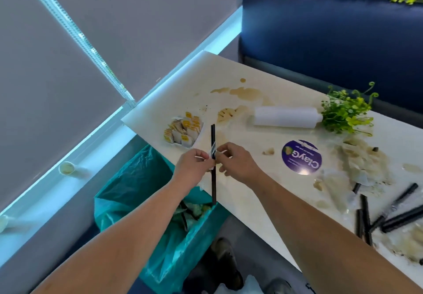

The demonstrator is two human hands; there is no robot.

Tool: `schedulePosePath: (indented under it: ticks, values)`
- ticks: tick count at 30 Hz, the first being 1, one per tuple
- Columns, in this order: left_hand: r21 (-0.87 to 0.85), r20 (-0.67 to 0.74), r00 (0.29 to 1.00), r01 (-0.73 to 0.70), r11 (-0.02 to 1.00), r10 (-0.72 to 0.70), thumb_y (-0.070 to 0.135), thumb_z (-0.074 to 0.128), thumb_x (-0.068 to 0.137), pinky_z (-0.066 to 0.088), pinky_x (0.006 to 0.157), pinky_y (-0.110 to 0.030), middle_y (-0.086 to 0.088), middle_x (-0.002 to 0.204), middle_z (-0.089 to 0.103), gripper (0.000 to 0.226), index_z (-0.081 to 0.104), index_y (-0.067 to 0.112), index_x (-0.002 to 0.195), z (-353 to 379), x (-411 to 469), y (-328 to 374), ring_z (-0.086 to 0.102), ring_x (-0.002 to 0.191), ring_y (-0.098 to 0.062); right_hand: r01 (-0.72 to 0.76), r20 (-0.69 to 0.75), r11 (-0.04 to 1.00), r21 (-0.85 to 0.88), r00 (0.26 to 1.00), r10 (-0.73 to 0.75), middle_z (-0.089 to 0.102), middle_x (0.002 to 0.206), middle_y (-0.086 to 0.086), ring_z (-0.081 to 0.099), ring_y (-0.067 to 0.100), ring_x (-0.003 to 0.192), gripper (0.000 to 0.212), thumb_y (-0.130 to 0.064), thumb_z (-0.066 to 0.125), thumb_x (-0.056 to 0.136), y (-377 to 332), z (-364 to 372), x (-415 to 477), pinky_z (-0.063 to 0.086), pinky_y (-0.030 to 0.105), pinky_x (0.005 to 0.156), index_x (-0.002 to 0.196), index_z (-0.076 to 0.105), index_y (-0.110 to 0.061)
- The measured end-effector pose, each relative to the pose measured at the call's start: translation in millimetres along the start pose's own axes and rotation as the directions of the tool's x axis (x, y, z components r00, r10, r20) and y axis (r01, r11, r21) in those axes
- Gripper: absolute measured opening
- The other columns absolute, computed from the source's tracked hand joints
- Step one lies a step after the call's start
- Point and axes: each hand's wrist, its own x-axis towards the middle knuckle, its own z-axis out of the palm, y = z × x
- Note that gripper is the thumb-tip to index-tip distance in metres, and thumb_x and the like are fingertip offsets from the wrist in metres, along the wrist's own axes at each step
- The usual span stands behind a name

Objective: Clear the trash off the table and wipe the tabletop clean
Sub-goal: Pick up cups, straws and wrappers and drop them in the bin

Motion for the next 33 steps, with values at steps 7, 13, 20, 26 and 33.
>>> schedulePosePath:
  ticks: [7,13,20,26,33]
  values:
    - [-0.115,-0.056,0.990,0.120,0.986,-0.127,0.024,0.084,0.079,0.046,0.067,-0.029,0.005,0.070,0.072,0.024,0.067,0.013,0.092,-58,1,-62,0.063,0.060,-0.007,0.060,0.209,0.992,-0.109,0.977,-0.037,0.073,0.085,0.000,0.073,0.015,0.068,0.010,-0.025,0.062,0.096,-10,79,31,0.061,0.035,0.071,0.104,0.065,-0.021]
    - [-0.155,-0.125,0.964,0.213,0.965,-0.233,0.029,0.084,0.077,0.048,0.072,-0.036,-0.004,0.086,0.077,0.026,0.067,0.017,0.093,-98,5,-106,0.065,0.073,-0.018,0.036,0.374,0.990,-0.136,0.927,0.018,0.072,0.100,0.000,0.074,0.014,0.072,0.029,-0.018,0.056,0.097,-11,140,51,0.060,0.028,0.070,0.125,0.063,-0.020]
    - [-0.182,-0.194,0.918,0.312,0.933,-0.345,0.033,0.082,0.072,0.059,0.078,-0.047,-0.009,0.088,0.076,0.031,0.068,0.017,0.093,-119,14,-153,0.067,0.071,-0.019,0.007,0.463,0.980,-0.199,0.882,0.087,0.069,0.110,0.001,0.070,0.023,0.092,0.035,-0.018,0.053,0.096,-4,197,62,0.059,0.043,0.084,0.130,0.058,-0.020]
    - [-0.060,-0.256,0.891,0.373,0.926,-0.376,0.038,0.080,0.073,0.059,0.075,-0.037,0.002,0.090,0.074,0.027,0.063,0.026,0.092,-132,25,-187,0.072,0.083,-0.018,-0.069,0.528,0.975,-0.213,0.831,0.174,0.067,0.109,0.002,0.065,0.019,0.094,0.030,-0.020,0.045,0.100,7,232,67,0.054,0.035,0.078,0.125,0.062,-0.020]
    - [0.056,-0.202,0.900,0.405,0.913,-0.387,0.045,0.074,0.084,0.055,0.074,-0.031,0.008,0.099,0.071,0.028,0.064,0.029,0.105,-142,33,-211,0.069,0.089,-0.013,-0.075,0.526,0.947,-0.311,0.817,0.237,0.061,0.125,0.009,0.055,0.018,0.090,0.040,-0.027,0.038,0.104,18,250,71,0.041,0.029,0.072,0.142,0.047,-0.021]
